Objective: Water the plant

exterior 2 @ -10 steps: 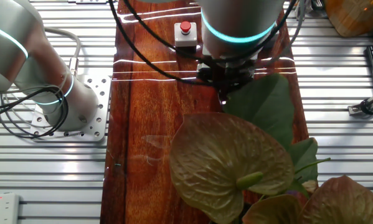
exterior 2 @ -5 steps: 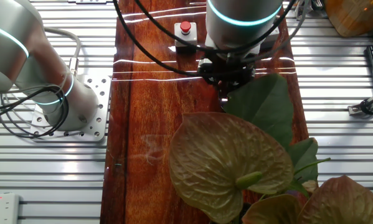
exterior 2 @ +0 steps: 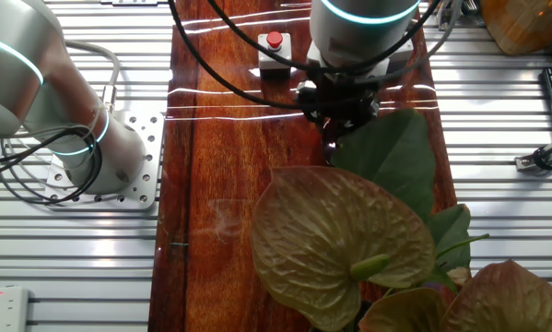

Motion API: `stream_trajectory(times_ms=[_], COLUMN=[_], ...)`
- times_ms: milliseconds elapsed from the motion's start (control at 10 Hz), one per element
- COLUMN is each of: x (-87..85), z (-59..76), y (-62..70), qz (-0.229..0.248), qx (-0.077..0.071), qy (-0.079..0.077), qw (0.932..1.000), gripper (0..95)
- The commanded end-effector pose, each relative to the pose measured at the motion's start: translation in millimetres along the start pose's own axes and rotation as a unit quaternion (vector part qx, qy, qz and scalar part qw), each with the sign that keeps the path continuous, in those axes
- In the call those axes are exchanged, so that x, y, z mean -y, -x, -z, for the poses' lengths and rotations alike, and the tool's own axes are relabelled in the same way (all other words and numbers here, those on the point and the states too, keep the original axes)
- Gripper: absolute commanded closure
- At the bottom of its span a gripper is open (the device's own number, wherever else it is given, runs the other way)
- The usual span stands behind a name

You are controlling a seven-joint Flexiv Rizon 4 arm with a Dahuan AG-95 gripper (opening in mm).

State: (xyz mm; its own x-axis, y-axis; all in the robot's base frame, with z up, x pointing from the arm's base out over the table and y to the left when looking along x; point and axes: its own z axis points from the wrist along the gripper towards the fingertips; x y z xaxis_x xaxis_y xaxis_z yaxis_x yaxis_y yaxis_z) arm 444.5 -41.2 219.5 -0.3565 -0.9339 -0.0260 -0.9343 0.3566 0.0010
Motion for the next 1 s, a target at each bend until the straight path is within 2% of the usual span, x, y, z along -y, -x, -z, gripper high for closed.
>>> stream_trajectory(times_ms=[100, 300, 600, 800, 1000], x=[-0.3, 3.8, 16.2, 19.7, 26.7], z=[0.6, 1.1, 0.0, -1.6, -10.3], y=[-0.5, -7.2, -24.9, -29.4, -34.0], qz=[0.017, 0.030, 0.052, 0.061, 0.065], qx=[-0.006, -0.003, 0.002, 0.001, 0.006], qy=[-0.002, -0.003, -0.004, -0.007, -0.011], qw=[0.9998, 0.9995, 0.9986, 0.9981, 0.9978], gripper=[95.0, 95.0, 95.0, 95.0, 95.0])
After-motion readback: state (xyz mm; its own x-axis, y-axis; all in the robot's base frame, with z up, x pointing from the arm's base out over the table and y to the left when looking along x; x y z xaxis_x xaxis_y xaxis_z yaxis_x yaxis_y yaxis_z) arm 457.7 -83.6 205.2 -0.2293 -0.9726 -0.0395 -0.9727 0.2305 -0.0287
